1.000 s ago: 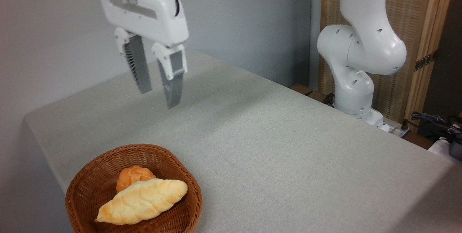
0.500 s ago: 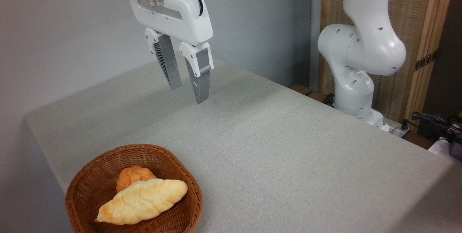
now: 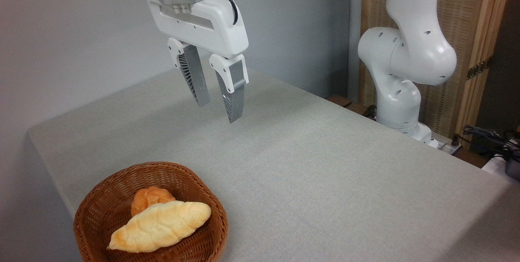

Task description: Put bread into the basket

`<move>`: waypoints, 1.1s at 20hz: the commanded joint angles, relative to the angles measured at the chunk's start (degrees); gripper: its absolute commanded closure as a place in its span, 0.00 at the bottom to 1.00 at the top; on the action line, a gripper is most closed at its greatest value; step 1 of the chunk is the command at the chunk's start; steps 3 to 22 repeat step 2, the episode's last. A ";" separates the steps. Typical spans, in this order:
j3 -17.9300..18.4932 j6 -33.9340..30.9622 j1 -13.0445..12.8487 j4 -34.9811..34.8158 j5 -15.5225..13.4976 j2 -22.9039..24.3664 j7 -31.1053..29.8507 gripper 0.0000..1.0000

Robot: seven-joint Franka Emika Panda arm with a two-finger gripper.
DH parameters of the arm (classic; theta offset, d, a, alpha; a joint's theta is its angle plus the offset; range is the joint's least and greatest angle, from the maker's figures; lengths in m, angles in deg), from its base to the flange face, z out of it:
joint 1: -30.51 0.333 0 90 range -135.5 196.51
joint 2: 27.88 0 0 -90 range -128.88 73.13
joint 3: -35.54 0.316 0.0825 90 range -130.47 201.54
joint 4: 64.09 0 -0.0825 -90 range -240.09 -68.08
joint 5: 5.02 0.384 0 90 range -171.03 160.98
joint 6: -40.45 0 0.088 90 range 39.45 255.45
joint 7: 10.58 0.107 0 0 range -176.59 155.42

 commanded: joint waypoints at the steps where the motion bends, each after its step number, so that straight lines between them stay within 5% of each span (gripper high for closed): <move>1: 1.35 -0.10 -1.20 -0.35 -0.56 0.39 0.68 0.00; 22: 1.35 -0.10 -1.11 -0.26 -0.56 0.39 0.76 0.00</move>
